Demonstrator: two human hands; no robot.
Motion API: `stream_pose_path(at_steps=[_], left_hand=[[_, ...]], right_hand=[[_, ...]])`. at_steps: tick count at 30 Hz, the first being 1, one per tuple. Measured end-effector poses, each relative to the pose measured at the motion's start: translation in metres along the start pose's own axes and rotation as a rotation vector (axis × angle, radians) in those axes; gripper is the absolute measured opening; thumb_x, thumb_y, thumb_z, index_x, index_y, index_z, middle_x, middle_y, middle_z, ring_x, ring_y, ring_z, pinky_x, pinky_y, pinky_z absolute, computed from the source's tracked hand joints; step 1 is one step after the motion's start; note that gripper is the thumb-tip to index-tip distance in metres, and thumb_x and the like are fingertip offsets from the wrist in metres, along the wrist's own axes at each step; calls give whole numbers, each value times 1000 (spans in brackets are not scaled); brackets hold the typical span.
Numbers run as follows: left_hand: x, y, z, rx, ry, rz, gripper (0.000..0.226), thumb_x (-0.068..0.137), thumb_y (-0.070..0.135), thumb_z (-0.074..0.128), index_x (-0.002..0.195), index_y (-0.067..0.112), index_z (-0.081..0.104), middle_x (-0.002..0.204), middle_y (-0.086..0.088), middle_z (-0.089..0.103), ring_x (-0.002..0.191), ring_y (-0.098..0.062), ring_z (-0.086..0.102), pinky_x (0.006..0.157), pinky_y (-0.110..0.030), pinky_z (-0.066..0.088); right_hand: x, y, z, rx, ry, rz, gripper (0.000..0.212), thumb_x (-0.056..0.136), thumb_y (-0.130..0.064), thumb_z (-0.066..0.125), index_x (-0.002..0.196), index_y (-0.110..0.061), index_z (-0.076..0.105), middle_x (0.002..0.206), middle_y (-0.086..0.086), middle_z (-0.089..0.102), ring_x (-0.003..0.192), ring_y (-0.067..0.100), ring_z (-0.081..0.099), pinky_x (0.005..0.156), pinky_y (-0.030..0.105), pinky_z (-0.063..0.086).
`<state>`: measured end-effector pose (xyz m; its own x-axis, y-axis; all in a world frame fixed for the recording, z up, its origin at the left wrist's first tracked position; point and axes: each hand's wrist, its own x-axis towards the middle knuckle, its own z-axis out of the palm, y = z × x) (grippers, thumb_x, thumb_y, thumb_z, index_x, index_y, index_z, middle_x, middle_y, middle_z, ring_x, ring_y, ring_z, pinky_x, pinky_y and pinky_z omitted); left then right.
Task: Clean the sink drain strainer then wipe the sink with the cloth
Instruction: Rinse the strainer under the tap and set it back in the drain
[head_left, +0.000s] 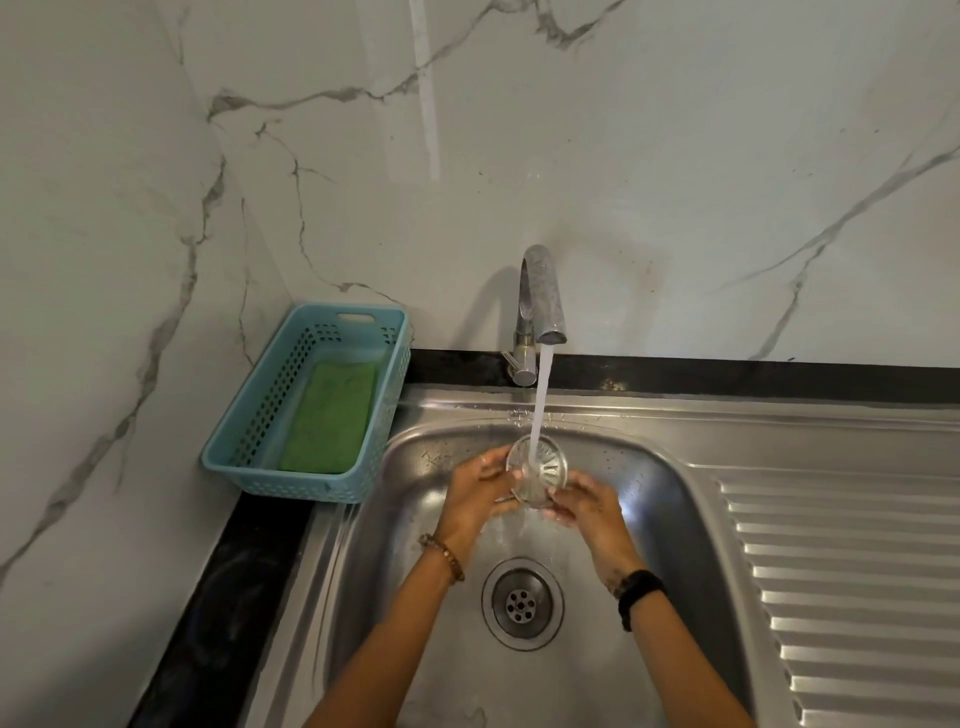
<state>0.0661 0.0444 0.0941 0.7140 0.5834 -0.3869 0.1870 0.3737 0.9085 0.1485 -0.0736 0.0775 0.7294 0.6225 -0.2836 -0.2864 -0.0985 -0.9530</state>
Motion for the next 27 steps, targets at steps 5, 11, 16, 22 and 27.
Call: stream_pose_path(at_steps=[5,11,16,22,27], left_hand=[[4,5,-4,175,140,-88,8,88,6,55,89,11,61,82,-2,65,71,-13,65,52,-14,54],[0,-3,-14,143,58,-176,23,84,-7,56,107,-3,58,89,-6,64,78,-20,63,62,-20,57],[11,1,0,910,139,223,13,87,11,59,98,12,66,92,-2,68,74,-8,59,59,-8,47],[20,7,-8,1056,193,189,17,89,17,54,88,13,70,88,-7,71,75,-15,61,65,-25,51],[23,3,-1,1113,139,115,15,87,15,55,91,13,70,86,-8,68,78,-18,62,64,-25,46]], right_hand=[[13,-7,10,-8,-80,185,20,93,-3,48,106,5,61,91,12,68,76,17,65,62,17,56],[19,-16,1,-533,-56,-211,21,85,3,59,99,-11,66,93,-1,66,87,10,61,77,20,52],[26,-21,-13,-372,51,-136,24,84,12,54,81,-11,62,89,9,65,89,21,60,80,26,51],[57,-75,-14,-624,-30,-185,24,96,-5,43,92,-3,67,100,-3,62,94,9,55,91,25,44],[97,-134,29,-604,-60,-416,15,91,-15,57,99,-5,67,96,2,65,82,8,59,74,12,46]])
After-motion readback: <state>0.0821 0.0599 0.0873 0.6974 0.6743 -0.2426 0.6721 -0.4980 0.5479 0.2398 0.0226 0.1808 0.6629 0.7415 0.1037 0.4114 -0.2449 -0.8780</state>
